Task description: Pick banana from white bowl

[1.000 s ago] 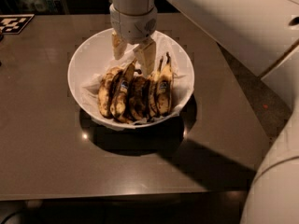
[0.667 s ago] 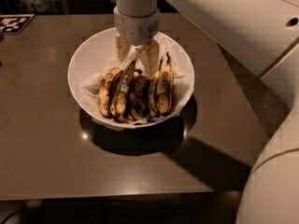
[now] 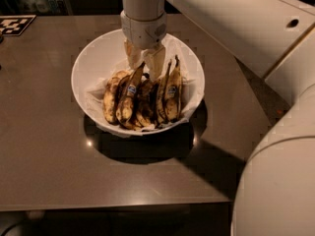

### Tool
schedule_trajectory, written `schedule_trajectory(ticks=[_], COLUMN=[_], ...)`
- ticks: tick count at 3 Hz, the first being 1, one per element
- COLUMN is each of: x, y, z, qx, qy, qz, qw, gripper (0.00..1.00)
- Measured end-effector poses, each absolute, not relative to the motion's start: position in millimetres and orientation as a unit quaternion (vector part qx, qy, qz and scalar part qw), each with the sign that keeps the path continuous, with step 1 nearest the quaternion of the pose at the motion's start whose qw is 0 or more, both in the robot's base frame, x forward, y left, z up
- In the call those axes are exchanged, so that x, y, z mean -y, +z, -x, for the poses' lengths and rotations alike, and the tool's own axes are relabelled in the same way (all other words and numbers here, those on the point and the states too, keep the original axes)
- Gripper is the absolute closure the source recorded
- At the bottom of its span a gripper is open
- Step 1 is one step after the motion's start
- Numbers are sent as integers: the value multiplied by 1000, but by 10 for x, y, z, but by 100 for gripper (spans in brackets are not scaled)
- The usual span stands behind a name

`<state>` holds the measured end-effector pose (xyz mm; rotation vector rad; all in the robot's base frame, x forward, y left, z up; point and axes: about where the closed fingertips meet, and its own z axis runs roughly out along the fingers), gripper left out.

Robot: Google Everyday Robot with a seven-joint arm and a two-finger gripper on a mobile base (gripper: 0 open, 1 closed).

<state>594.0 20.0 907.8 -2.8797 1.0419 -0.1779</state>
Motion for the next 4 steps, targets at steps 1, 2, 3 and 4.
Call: schedule_trajectory(ticks=[1, 2, 3, 4], x=[-279, -371, -406, -384], y=[9078, 9057, 9016, 8982], z=[-6002, -6049, -6051, -6022], qx=[-331, -326, -325, -329], qy=[-59, -57, -52, -48], qz=[941, 943, 944, 942], qw=[37, 37, 37, 36], gripper=[51, 55, 56, 58])
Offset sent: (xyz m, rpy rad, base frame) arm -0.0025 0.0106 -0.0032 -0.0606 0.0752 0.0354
